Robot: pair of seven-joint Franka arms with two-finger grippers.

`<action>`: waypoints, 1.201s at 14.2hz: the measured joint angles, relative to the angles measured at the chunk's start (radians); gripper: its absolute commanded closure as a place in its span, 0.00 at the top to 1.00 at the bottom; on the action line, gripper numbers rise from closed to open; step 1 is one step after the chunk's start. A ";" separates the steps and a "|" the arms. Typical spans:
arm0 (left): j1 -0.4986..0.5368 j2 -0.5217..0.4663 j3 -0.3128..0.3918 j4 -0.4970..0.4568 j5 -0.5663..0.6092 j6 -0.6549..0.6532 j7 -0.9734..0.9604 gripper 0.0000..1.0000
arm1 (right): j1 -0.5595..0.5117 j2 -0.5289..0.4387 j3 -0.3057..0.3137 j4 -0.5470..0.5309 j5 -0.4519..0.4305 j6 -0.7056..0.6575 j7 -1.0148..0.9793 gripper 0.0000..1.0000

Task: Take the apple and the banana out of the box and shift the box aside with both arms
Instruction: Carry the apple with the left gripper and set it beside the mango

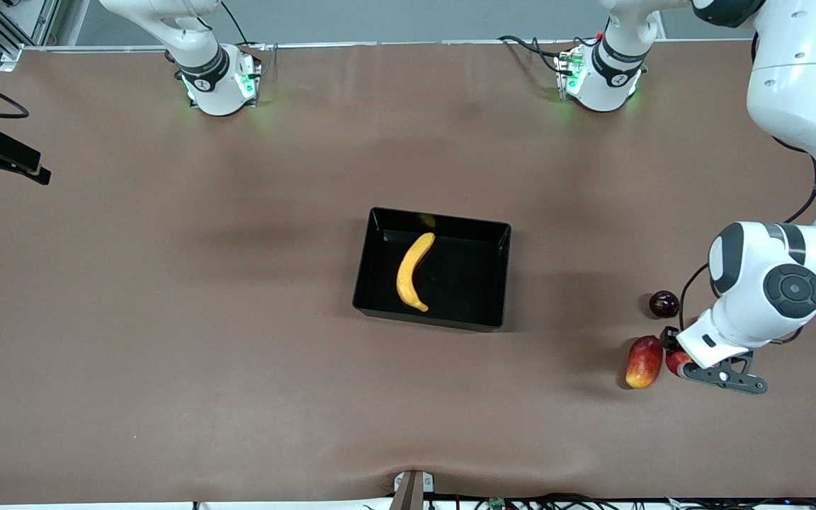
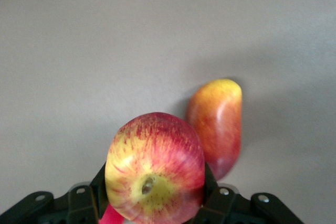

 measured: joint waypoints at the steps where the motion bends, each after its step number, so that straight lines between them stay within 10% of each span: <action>1: 0.015 0.021 0.001 0.003 0.000 0.037 0.018 0.00 | 0.000 0.000 0.000 0.000 0.000 0.000 0.000 1.00; 5: 0.064 0.113 0.001 0.006 0.000 0.142 0.042 0.11 | 0.000 0.001 0.000 0.000 0.000 0.000 0.000 1.00; 6: 0.066 0.125 0.001 0.009 0.000 0.148 0.041 0.26 | 0.000 0.002 0.000 0.000 0.000 0.000 0.000 1.00; 8: 0.065 0.132 -0.001 0.014 0.000 0.148 0.041 1.00 | 0.000 0.002 0.000 0.000 0.000 0.000 0.000 1.00; 17: 0.083 0.072 -0.070 0.043 0.000 0.048 0.039 1.00 | -0.001 0.003 -0.001 0.000 0.000 0.000 0.000 1.00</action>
